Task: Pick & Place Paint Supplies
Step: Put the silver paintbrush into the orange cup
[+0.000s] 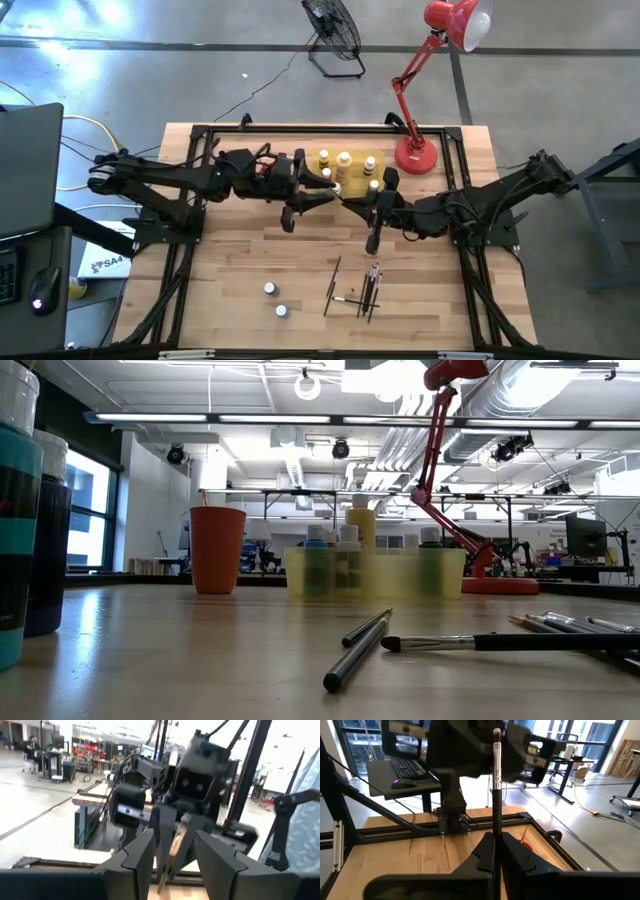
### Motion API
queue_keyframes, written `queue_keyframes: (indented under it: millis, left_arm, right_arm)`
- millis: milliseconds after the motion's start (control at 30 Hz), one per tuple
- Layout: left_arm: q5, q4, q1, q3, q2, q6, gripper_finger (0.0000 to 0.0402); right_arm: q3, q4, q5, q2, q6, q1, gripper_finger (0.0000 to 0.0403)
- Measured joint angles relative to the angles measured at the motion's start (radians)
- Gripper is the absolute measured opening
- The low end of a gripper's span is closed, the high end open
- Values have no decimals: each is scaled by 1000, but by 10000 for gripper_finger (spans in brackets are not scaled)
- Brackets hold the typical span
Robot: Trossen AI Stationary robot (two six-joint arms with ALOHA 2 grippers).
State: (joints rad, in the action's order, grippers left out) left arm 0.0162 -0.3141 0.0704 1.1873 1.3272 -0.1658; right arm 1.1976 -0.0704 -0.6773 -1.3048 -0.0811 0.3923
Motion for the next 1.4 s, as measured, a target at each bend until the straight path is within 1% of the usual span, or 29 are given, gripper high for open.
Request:
queue_keyframes:
  millis: [133,300,733,833,1067,1167,1233,1400]
  left_arm:
    - [0,-43,0,1,27,-1,139]
    - [1,-43,0,0,43,-23,139]
    - [0,-63,0,-1,46,-26,136]
    - [0,-62,0,-1,46,-25,118]
    - [-1,-75,0,-1,46,-23,41]
    - [-4,-80,0,-1,46,1,17]
    - [-8,-80,0,-1,46,10,10]
    - [-11,-80,0,-1,46,10,13]
  right_arm:
    - [0,0,0,0,0,0,4]
    - [0,-3,0,0,-1,0,4]
    - [0,-8,0,0,-1,0,4]
    - [0,-8,0,0,-1,0,4]
    - [0,-8,0,0,-1,0,4]
    - [0,-7,-3,0,-7,0,4]
    - [0,-7,-4,0,-7,0,4]
    - [0,-8,-3,0,-6,0,4]
